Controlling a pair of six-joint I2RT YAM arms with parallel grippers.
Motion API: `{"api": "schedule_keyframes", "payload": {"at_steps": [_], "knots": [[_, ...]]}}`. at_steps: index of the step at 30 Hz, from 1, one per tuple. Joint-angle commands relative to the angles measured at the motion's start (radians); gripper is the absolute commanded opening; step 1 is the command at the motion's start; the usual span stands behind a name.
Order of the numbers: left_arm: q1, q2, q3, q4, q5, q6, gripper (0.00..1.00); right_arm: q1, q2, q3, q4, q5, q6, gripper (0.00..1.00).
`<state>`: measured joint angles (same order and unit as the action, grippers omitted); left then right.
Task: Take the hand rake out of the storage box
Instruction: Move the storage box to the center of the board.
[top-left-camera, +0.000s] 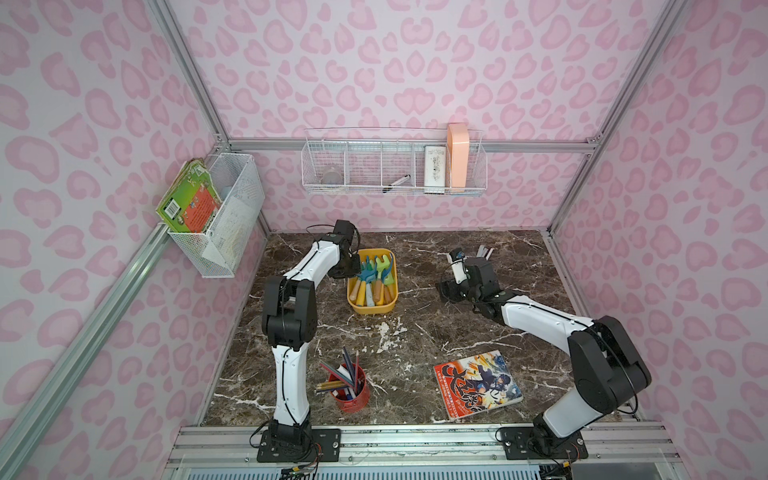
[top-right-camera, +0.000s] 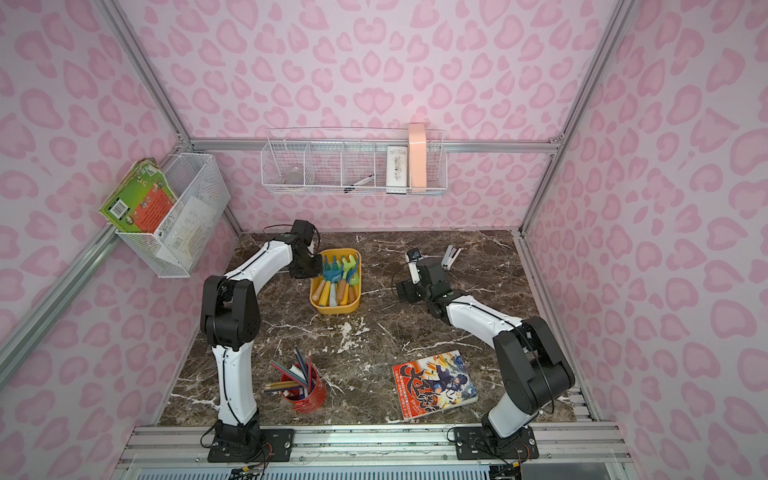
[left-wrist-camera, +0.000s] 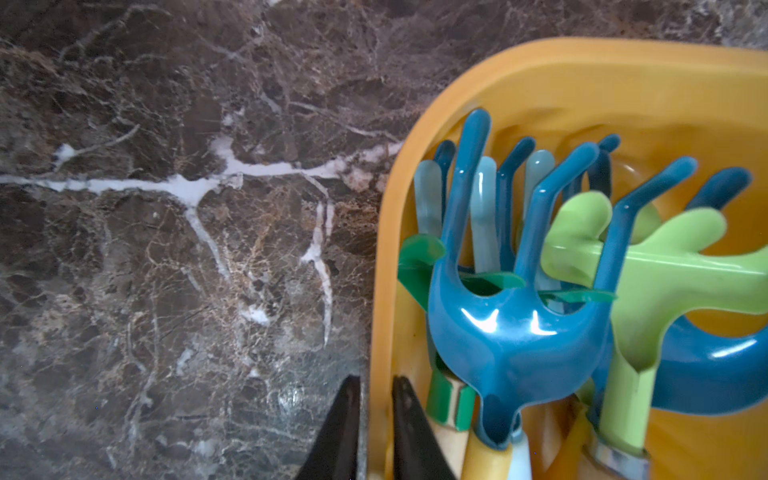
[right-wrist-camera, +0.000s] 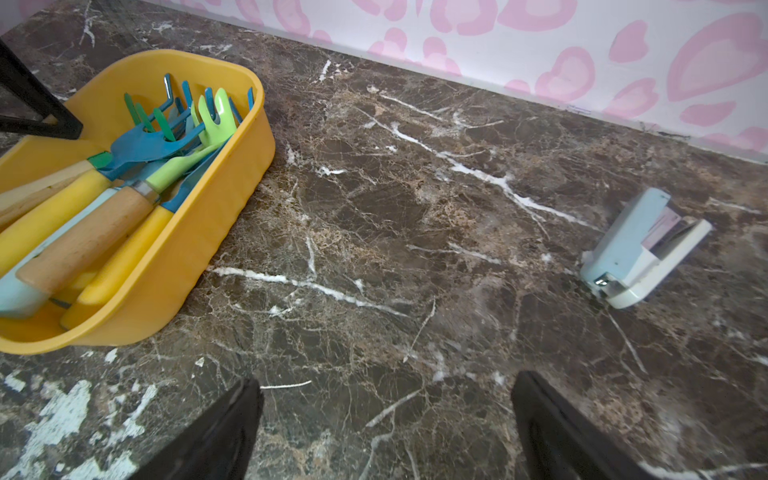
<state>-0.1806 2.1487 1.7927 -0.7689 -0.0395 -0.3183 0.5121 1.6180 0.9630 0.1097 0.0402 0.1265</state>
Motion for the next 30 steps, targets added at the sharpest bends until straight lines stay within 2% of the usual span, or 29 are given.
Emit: {"api": "schedule_keyframes", "payload": {"at_steps": [1, 6, 10, 17, 21, 27, 30], "knots": [[-0.006, -0.070, -0.015, -0.008, -0.024, 0.011, 0.32, 0.003, -0.008, 0.005, 0.000, -0.020, 0.007, 0.95], [-0.065, -0.143, -0.015, -0.050, -0.024, 0.029, 0.41, 0.002, -0.001, 0.021, -0.005, -0.032, 0.018, 0.94], [-0.123, -0.135, -0.017, -0.072, 0.014, -0.016, 0.45, 0.003, 0.013, 0.036, -0.011, -0.040, 0.038, 0.94], [-0.160, -0.060, -0.021, -0.050, 0.091, -0.068, 0.45, -0.002, -0.001, 0.027, -0.040, -0.024, 0.049, 0.93], [-0.169, -0.059, -0.023, -0.054, 0.025, -0.076, 0.45, -0.007, -0.016, 0.011, -0.047, -0.017, 0.051, 0.93], [-0.167, -0.067, 0.019, -0.133, -0.147, -0.027, 0.48, -0.010, -0.016, 0.005, -0.052, -0.022, 0.056, 0.93], [-0.162, -0.057, 0.030, -0.180, -0.181, 0.001, 0.48, -0.008, -0.013, 0.007, -0.050, -0.028, 0.059, 0.93]]}}
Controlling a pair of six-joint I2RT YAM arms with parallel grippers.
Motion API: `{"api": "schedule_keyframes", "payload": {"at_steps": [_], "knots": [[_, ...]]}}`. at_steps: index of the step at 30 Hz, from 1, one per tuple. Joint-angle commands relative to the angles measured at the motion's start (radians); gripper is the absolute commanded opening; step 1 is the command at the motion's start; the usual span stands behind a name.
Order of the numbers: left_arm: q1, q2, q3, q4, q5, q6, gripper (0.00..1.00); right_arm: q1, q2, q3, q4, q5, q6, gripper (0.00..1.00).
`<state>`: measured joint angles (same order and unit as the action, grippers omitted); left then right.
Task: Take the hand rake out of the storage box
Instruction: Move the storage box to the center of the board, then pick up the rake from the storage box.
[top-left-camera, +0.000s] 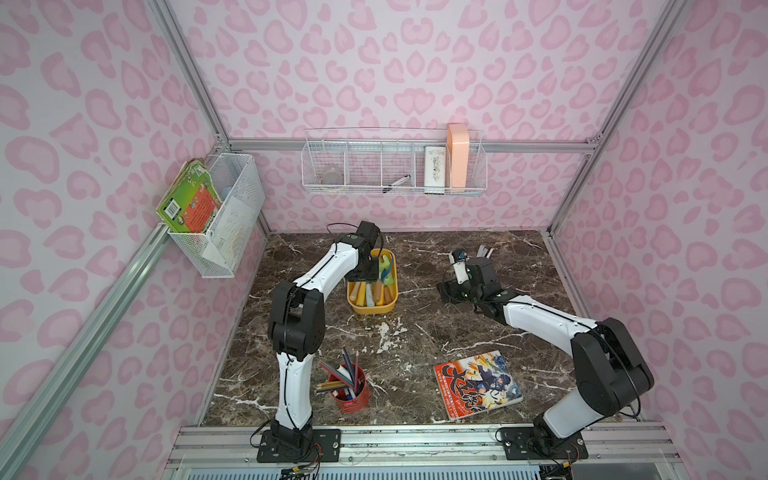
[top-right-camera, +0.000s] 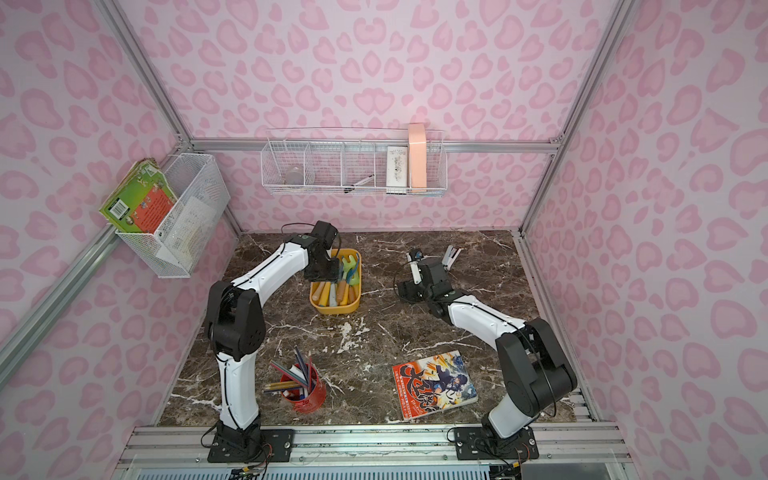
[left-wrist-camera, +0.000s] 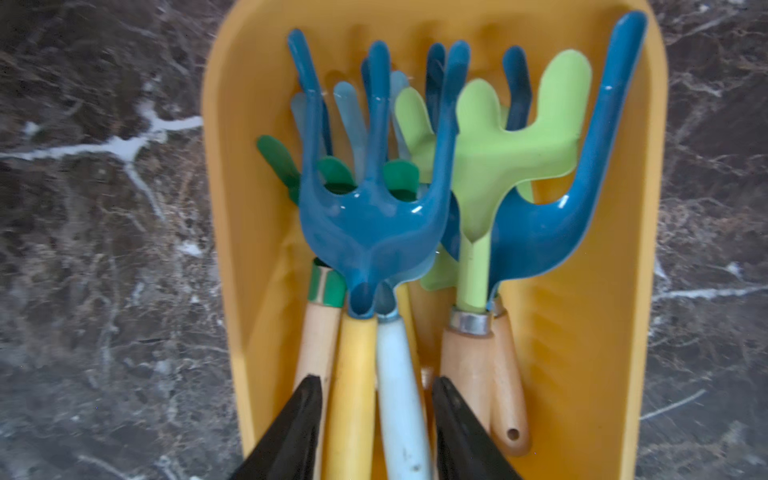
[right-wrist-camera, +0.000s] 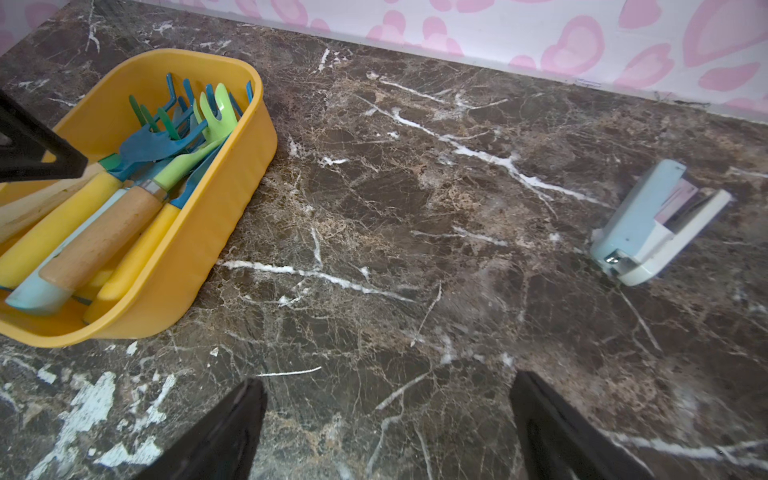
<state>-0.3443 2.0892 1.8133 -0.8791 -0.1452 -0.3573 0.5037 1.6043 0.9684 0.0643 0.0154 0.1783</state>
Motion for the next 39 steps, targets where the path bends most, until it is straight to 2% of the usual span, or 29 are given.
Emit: {"api": "schedule_keyframes", "payload": {"at_steps": [1, 7, 14, 25, 34, 39], "knots": [[0.003, 0.003, 0.006, -0.071, -0.067, 0.046, 0.48, 0.001, 0.003, 0.004, -0.003, -0.005, 0.007, 0.93], [0.005, 0.008, -0.012, -0.059, -0.055, 0.046, 0.47, 0.001, 0.017, 0.013, -0.004, -0.015, 0.010, 0.93], [-0.001, 0.030, -0.003, 0.017, 0.018, 0.037, 0.42, 0.001, 0.022, 0.010, -0.003, -0.012, 0.011, 0.93], [-0.004, 0.145, 0.063, 0.064, -0.095, -0.024, 0.36, 0.002, 0.026, 0.012, -0.006, -0.016, 0.007, 0.93], [-0.020, 0.210, 0.071, 0.045, -0.206, 0.006, 0.32, 0.001, 0.032, 0.013, 0.002, -0.020, 0.008, 0.93], [-0.021, 0.219, 0.073, 0.060, -0.216, 0.002, 0.21, 0.001, 0.038, 0.013, 0.005, -0.026, 0.011, 0.93]]}}
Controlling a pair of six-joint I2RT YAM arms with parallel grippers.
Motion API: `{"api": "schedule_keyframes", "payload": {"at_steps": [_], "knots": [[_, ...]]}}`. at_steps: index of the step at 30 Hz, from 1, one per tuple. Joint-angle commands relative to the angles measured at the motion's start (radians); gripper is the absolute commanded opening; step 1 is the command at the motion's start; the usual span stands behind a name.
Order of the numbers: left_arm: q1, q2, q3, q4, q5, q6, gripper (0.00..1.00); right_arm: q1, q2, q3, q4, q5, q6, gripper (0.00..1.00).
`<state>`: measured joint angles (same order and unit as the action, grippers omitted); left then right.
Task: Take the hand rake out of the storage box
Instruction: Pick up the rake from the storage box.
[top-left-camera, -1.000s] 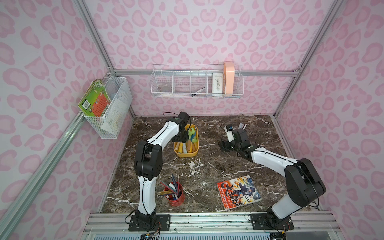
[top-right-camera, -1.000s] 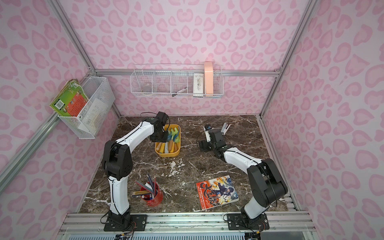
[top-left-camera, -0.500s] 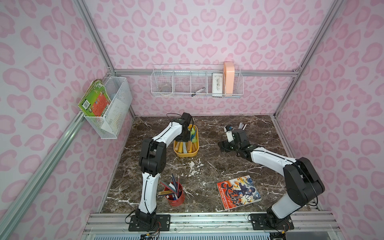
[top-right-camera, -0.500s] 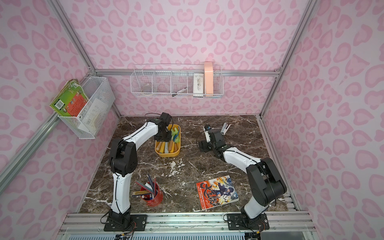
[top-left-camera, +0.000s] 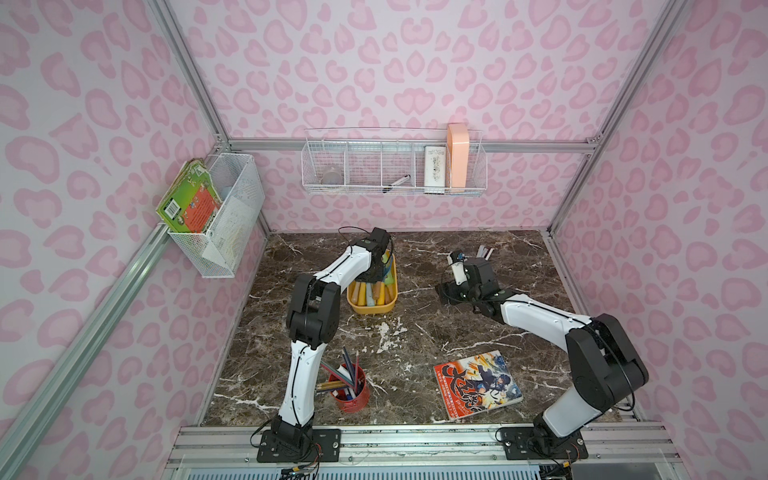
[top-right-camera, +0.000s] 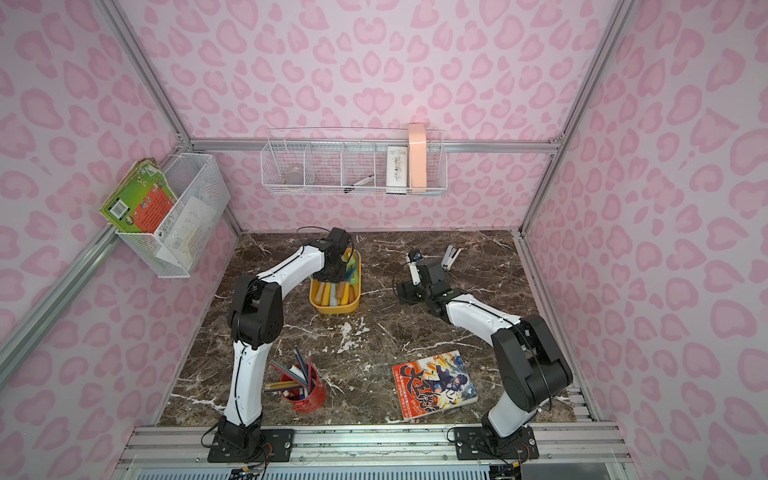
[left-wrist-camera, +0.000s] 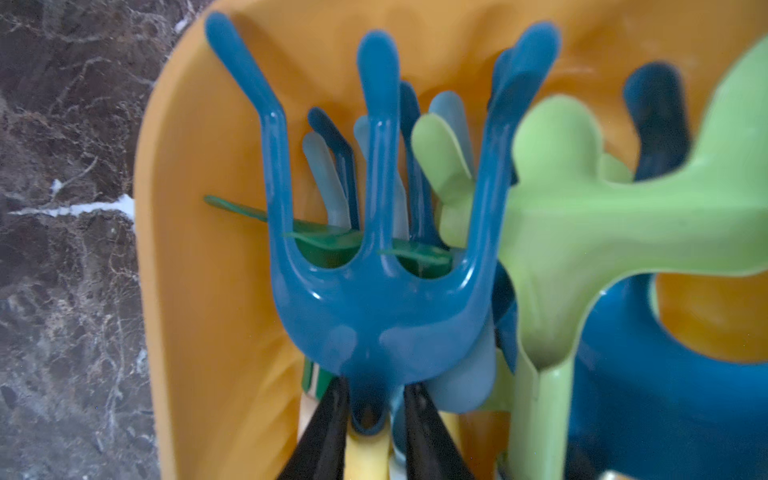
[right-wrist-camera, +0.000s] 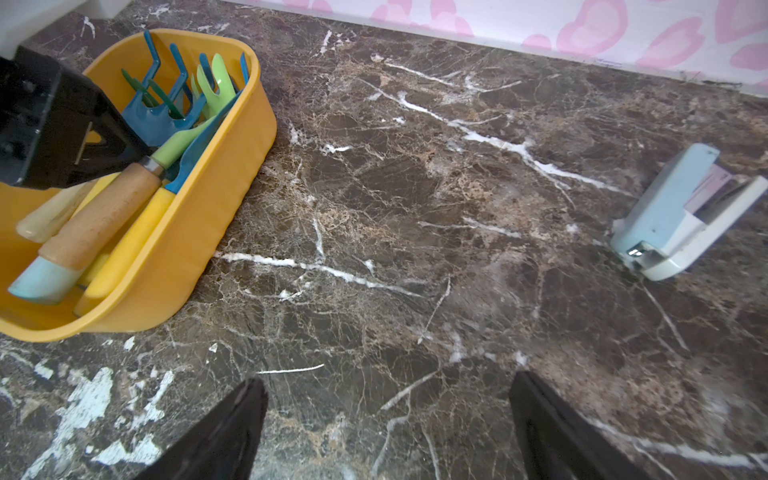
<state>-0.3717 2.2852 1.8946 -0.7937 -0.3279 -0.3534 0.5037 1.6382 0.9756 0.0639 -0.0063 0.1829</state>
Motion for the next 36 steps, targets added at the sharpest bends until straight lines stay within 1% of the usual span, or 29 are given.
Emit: {"api": "schedule_keyframes", "payload": {"at_steps": [1, 5, 8, 11, 13, 16, 19, 21, 23, 29, 31, 36], "knots": [[0.007, 0.019, -0.010, -0.020, -0.027, -0.007, 0.18, 0.002, 0.005, 0.005, 0.005, -0.004, 0.007, 0.93], [0.004, -0.021, -0.025, 0.003, -0.010, -0.027, 0.13, 0.001, 0.006, 0.000, 0.002, -0.001, 0.006, 0.92], [0.005, -0.067, -0.035, 0.022, -0.007, -0.032, 0.12, 0.001, 0.003, -0.005, 0.004, 0.001, 0.006, 0.92], [0.004, -0.113, -0.036, 0.007, 0.030, -0.047, 0.19, 0.001, 0.002, -0.009, 0.005, 0.000, 0.007, 0.92], [0.003, -0.145, -0.050, 0.005, 0.094, -0.073, 0.25, 0.001, 0.003, -0.012, 0.010, -0.001, 0.010, 0.92], [-0.003, -0.161, -0.064, 0.010, 0.177, -0.101, 0.28, 0.001, 0.006, -0.014, 0.014, -0.002, 0.015, 0.92], [-0.005, -0.148, -0.063, 0.007, 0.216, -0.119, 0.31, 0.001, 0.005, -0.017, 0.013, -0.005, 0.016, 0.92], [-0.004, -0.136, -0.064, -0.001, 0.214, -0.130, 0.35, 0.001, 0.002, -0.020, 0.012, -0.005, 0.017, 0.92], [-0.004, -0.127, -0.063, -0.004, 0.203, -0.131, 0.36, 0.001, -0.004, -0.026, 0.011, -0.001, 0.015, 0.92], [-0.003, -0.138, -0.065, -0.023, 0.091, -0.130, 0.43, 0.001, -0.013, -0.034, 0.008, 0.004, 0.013, 0.92], [-0.001, -0.144, -0.066, -0.020, 0.043, -0.118, 0.44, 0.000, -0.012, -0.035, 0.009, 0.003, 0.014, 0.92], [0.004, -0.111, -0.042, -0.035, 0.026, -0.102, 0.44, 0.004, -0.004, -0.031, 0.014, -0.003, 0.020, 0.92]]}}
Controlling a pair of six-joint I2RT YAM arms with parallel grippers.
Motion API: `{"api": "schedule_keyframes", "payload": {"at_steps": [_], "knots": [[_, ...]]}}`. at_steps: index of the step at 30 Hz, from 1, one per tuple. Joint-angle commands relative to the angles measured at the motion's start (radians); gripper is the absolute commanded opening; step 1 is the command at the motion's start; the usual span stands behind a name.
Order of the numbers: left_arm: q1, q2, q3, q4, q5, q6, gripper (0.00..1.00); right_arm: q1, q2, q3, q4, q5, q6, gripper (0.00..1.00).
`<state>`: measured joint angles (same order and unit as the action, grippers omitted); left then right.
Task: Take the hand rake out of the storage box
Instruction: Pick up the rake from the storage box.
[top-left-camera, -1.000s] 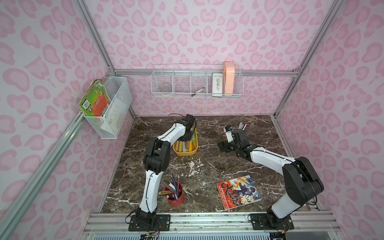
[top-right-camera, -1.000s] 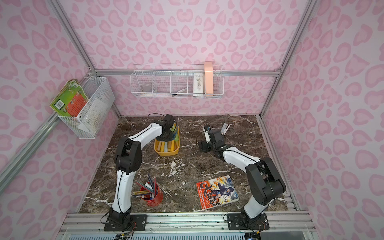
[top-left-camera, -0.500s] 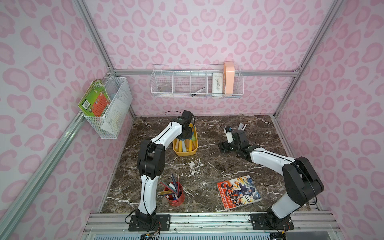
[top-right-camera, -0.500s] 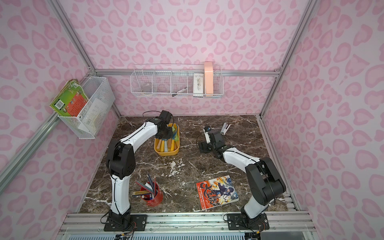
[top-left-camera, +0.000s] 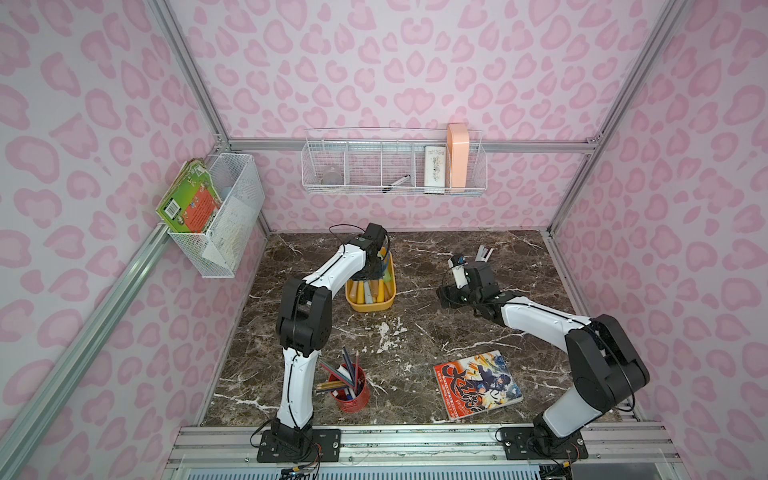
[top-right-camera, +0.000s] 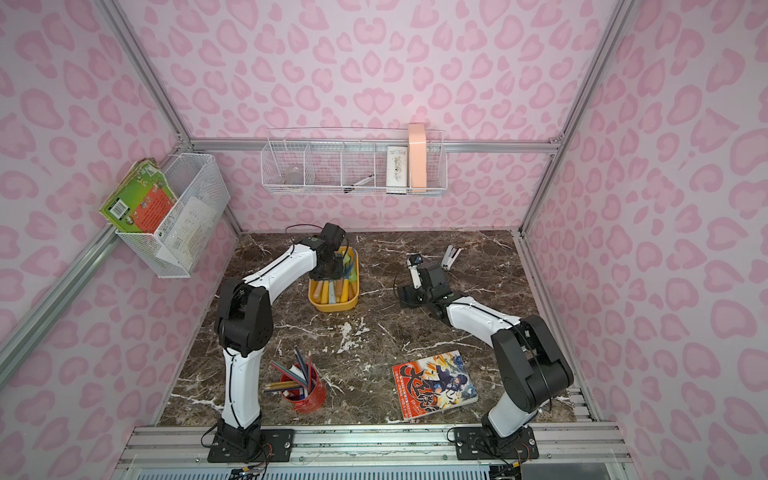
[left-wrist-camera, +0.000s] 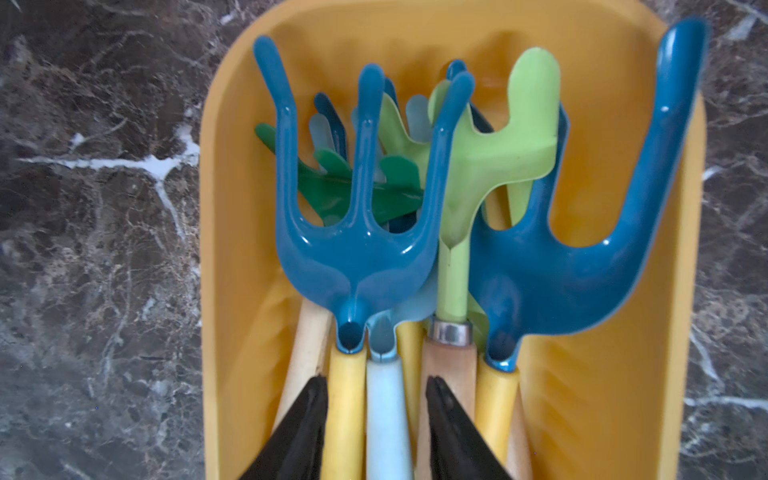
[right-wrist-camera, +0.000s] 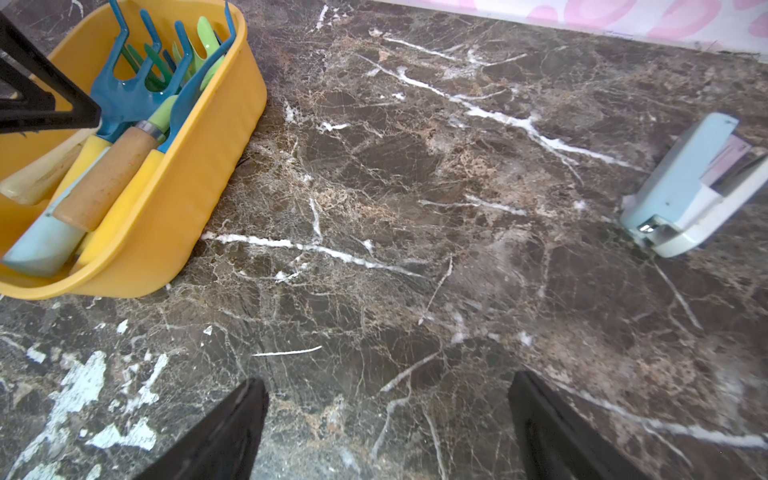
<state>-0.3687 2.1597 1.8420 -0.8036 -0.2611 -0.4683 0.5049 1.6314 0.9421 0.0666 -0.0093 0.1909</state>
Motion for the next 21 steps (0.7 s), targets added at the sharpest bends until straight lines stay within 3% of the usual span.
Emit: {"api": "schedule_keyframes", "payload": {"at_steps": [1, 15, 21], "knots": [[0.002, 0.022, 0.007, -0.021, -0.044, 0.011, 0.43, 0.003, 0.004, 0.005, 0.012, -0.002, 0.012, 0.92], [0.015, 0.112, 0.001, 0.042, -0.084, 0.036, 0.34, 0.001, 0.004, 0.001, 0.012, 0.006, 0.005, 0.93], [0.015, 0.098, -0.036, 0.085, -0.092, 0.040, 0.22, 0.002, 0.014, 0.003, 0.016, 0.003, 0.005, 0.93]]}}
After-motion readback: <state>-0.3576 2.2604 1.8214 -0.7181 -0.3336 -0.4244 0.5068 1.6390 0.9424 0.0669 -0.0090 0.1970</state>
